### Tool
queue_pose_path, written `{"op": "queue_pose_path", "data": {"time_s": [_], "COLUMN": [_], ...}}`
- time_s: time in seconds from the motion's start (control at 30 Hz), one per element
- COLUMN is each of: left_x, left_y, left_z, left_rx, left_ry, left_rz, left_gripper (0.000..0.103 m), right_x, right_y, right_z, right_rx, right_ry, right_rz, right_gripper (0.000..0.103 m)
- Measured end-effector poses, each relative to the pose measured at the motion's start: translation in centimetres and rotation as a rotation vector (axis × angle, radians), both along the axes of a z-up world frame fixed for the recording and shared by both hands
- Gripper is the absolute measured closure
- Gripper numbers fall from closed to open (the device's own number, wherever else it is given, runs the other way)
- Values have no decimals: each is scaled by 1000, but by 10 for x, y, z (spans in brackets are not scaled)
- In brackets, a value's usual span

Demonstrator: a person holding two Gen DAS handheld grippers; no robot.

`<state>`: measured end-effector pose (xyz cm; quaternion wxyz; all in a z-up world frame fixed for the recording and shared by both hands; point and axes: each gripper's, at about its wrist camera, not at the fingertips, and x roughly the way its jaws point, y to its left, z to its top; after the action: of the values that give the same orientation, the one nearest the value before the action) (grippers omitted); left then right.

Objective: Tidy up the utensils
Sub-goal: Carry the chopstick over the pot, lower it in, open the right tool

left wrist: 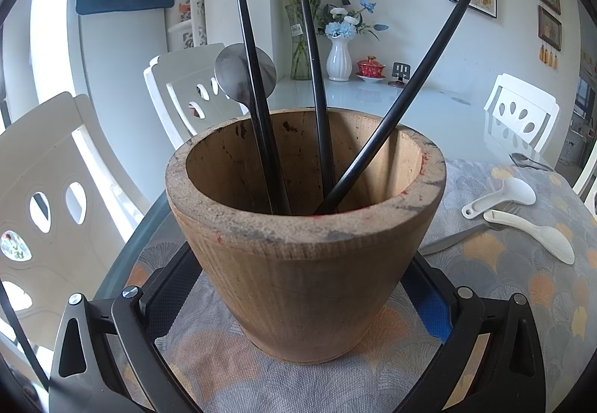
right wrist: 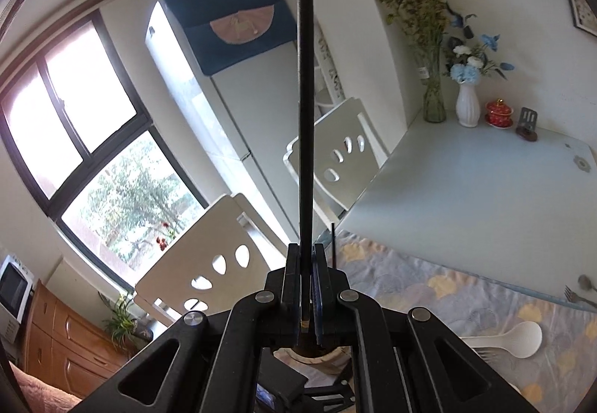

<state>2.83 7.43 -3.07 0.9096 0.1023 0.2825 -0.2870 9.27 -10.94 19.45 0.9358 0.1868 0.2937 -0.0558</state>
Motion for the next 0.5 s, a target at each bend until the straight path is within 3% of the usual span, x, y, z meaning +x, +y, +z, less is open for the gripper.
{"op": "queue_pose_path", "data": {"time_s": [0.23,0.43,0.5], "left_x": [0,-1,0], "left_y": [0,0,0], "left_z": [0,0,0], "left_rx": [1,0,-1], "left_ry": [-1,1,2], "left_rz": [1,0,0], "left_gripper": [1,1,1], "right_x": [25,33,36], "right_y": [1,-1,2], "right_z": [-20,-36,-40], "right_rx": [6,55,50], "right_ry": [113,156,183], "right_rz": [3,16,44], "right_gripper": [98,98,92]}}
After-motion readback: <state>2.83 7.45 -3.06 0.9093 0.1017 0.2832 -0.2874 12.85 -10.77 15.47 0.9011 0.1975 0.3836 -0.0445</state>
